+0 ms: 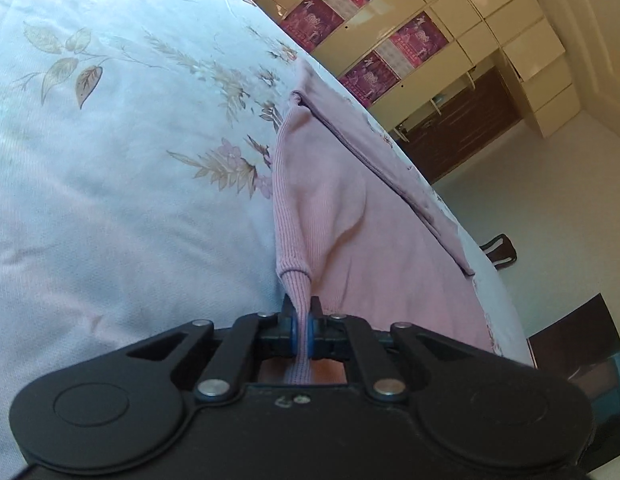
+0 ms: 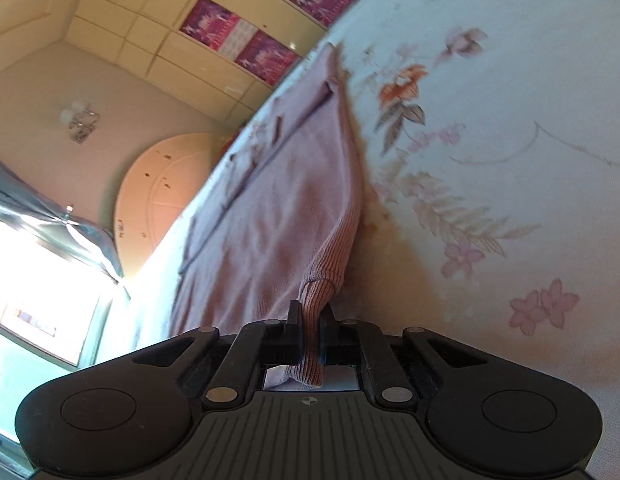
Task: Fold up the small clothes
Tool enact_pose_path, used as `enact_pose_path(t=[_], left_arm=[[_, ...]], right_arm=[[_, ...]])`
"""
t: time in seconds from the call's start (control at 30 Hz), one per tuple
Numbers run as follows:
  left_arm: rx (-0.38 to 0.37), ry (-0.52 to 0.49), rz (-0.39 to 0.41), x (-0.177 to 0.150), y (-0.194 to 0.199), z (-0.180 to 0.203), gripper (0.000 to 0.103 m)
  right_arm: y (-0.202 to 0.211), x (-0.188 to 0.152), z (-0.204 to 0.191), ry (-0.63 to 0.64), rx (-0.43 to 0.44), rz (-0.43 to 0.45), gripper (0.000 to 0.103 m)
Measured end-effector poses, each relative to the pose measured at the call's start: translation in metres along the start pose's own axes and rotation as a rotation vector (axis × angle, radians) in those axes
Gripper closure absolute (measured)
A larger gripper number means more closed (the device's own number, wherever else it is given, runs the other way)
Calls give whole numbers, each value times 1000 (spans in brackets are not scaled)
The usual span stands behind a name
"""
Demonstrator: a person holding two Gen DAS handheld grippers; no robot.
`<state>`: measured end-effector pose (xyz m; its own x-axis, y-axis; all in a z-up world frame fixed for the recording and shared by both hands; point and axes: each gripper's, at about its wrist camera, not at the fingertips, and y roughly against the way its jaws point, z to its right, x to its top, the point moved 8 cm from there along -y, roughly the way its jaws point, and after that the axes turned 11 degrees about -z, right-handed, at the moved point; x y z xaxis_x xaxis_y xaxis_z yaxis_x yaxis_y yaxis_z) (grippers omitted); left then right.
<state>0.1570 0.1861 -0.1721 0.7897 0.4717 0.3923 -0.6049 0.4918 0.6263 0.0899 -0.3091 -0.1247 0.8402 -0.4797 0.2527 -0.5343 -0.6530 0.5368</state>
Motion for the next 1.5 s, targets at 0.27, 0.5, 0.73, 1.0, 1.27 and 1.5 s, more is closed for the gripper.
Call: enact_pose_path(t=[0.27,0.5,0.73,1.0,1.27,1.5], left_arm=[[-71,5,93,16,17,22,99],[-151,-6,176,72,7,61,99],[-178,-40,206,166,-45,102,99],[-140,-71,165,279,-136,115,99],[-69,-87,45,322,-217,87,99],[-21,-181,125,337,-215,83,49]], right_arm=[[12,28,-35,47,64,105,97],[10,81,-71,111,58,185,97],[-13,174,-105,149,14,263,97],[-92,290,-100,100,-28,263,97],[-172,355,-57,0,-81,214,96],[-178,376,-32,-36,-87,296,42]])
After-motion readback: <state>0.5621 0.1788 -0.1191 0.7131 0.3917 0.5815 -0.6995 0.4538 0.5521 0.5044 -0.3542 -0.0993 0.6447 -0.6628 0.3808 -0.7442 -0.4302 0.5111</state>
